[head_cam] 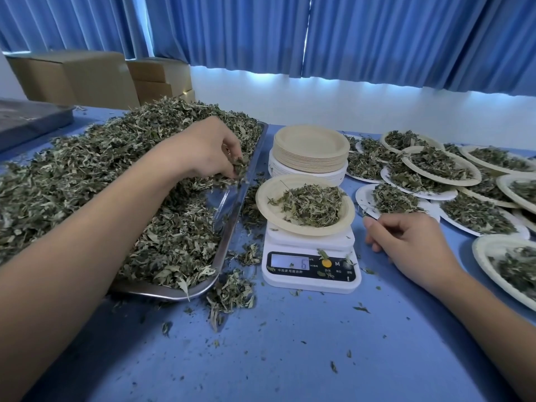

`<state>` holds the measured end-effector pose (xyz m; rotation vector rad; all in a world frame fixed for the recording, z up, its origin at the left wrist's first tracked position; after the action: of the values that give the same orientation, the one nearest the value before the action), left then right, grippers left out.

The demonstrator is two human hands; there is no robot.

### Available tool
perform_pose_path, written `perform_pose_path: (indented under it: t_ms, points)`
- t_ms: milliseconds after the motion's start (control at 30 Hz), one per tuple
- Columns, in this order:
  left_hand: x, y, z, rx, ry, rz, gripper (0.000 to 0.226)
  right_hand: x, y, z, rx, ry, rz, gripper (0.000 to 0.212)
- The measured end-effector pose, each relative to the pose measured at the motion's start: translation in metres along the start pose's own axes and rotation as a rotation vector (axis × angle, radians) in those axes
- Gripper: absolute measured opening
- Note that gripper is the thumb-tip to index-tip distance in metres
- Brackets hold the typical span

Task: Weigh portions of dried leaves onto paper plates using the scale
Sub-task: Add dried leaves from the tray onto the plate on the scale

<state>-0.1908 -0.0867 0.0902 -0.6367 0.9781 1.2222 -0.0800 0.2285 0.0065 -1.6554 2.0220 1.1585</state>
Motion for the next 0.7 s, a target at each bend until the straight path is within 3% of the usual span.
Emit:
perform_pose_path:
  t_ms: [233,400,567,700]
  points:
    - [0.015,-0.004,0.021,0.061,-0.454,0.060,0.023,0.000,0.000,0.000,0.002,0.001,0.001,0.037]
    - [0.042,-0.005,0.031,0.078,-0.629,-0.144,0.035,0.000,0.001,0.001,-0.003,-0.008,0.002,0.040]
    - [0.031,-0.002,0.026,0.135,-0.427,-0.144,0.029,0.000,0.001,0.001,-0.003,-0.007,-0.005,0.041]
    - [0.030,-0.001,0.014,0.150,0.066,-0.223,0.026,0.001,0.000,0.000,-0.008,-0.015,-0.005,0.041]
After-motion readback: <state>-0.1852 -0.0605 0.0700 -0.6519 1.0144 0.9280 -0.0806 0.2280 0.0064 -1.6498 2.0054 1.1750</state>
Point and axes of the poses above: each hand's wrist, its own y-axis towards the middle knuckle, its own x-axis out of the palm, z = x × y, the point moved 9 cm from there along y, towards the middle knuckle, and after that the axes turned 1 degree about -z, right-handed, at the moved point
